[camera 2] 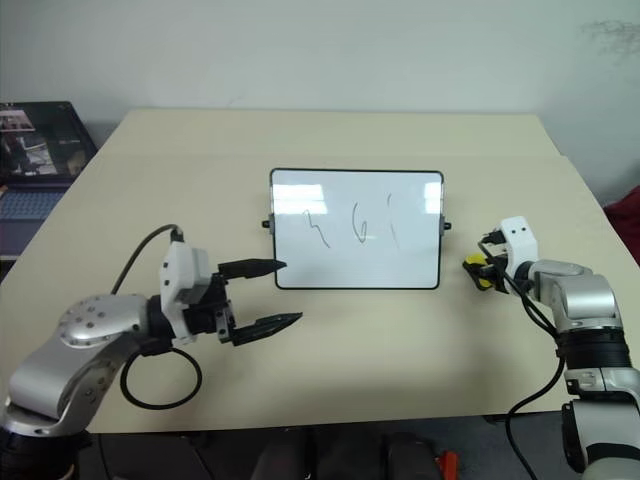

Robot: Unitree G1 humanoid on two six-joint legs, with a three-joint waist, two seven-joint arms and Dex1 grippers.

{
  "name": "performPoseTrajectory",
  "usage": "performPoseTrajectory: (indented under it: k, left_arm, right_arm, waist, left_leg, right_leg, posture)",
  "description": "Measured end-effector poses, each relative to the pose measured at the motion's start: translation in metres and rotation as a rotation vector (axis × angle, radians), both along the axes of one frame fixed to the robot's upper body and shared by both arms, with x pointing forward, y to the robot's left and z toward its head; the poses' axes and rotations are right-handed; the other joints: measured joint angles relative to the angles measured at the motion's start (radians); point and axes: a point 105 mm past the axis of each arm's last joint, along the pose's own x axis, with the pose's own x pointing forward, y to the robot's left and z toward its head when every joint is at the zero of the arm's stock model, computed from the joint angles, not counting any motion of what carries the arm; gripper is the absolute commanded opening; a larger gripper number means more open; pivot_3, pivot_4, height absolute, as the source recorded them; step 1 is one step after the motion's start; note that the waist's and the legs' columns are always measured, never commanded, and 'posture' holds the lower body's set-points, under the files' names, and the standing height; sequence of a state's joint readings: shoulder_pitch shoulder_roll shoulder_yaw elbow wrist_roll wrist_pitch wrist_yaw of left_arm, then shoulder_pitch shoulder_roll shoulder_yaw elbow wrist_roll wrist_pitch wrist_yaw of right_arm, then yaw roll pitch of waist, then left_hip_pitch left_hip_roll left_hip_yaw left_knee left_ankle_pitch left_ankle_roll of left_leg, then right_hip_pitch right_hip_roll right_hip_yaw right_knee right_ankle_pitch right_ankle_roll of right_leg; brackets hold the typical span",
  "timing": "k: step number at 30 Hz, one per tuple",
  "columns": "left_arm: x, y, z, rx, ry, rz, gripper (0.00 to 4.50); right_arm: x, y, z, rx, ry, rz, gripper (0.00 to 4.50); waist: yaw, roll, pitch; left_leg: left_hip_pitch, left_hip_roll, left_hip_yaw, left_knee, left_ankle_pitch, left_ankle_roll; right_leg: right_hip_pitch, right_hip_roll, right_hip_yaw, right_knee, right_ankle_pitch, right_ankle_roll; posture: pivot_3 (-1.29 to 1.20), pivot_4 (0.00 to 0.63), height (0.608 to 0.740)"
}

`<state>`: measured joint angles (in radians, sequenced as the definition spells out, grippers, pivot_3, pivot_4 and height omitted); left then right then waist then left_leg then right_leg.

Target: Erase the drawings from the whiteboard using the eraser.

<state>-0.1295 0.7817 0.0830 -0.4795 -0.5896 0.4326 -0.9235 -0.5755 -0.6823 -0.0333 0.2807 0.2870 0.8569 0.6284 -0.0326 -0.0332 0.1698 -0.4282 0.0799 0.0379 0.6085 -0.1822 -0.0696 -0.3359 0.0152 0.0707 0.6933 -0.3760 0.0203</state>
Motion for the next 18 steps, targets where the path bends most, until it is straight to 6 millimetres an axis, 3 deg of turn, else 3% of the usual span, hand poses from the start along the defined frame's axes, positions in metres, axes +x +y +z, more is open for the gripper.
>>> performPoseTrajectory:
  k: [2,8,14,18]
  left_arm:
    - [0.001,0.001,-0.001,-0.004,0.003,0.016,4.5]
    - [0.009,0.023,-0.004,-0.048,-0.016,0.197,4.5]
    - [0.026,0.051,-0.009,-0.07,-0.063,0.421,4.5]
    - [0.038,0.069,-0.007,-0.099,-0.11,0.535,4.5]
  right_arm:
    - [-0.001,0.001,0.004,-0.004,-0.02,0.007,1.29]
    - [-0.017,-0.001,0.051,-0.099,-0.281,0.033,1.29]
    - [-0.041,0.028,0.075,-0.082,-0.428,0.095,1.29]
    - [-0.049,0.057,0.097,-0.033,-0.527,0.135,1.29]
  waist:
    - [0.0,0.001,0.0]
    - [0.002,0.002,0.001]
    - [0.0,0.002,0.001]
    - [0.0,0.002,0.001]
  left_leg:
    - [0.0,0.0,0.0,0.0,0.0,0.0]
    - [-0.002,0.0,-0.002,0.0,0.0,0.0]
    - [-0.002,0.0,-0.002,0.0,0.0,0.0]
    - [-0.002,0.0,-0.003,0.0,0.0,0.0]
  right_leg:
    - [0.0,0.0,0.0,0.0,0.0,0.0]
    - [0.0,0.0,-0.001,-0.002,0.0,0.0]
    - [0.0,0.0,-0.002,0.0,0.0,0.0]
    - [0.0,0.0,-0.002,0.001,0.0,0.0]
  posture:
    - [0.0,0.15,0.74]
    - [0.0,0.15,0.74]
    - [0.0,0.15,0.74]
    - [0.0,0.15,0.74]
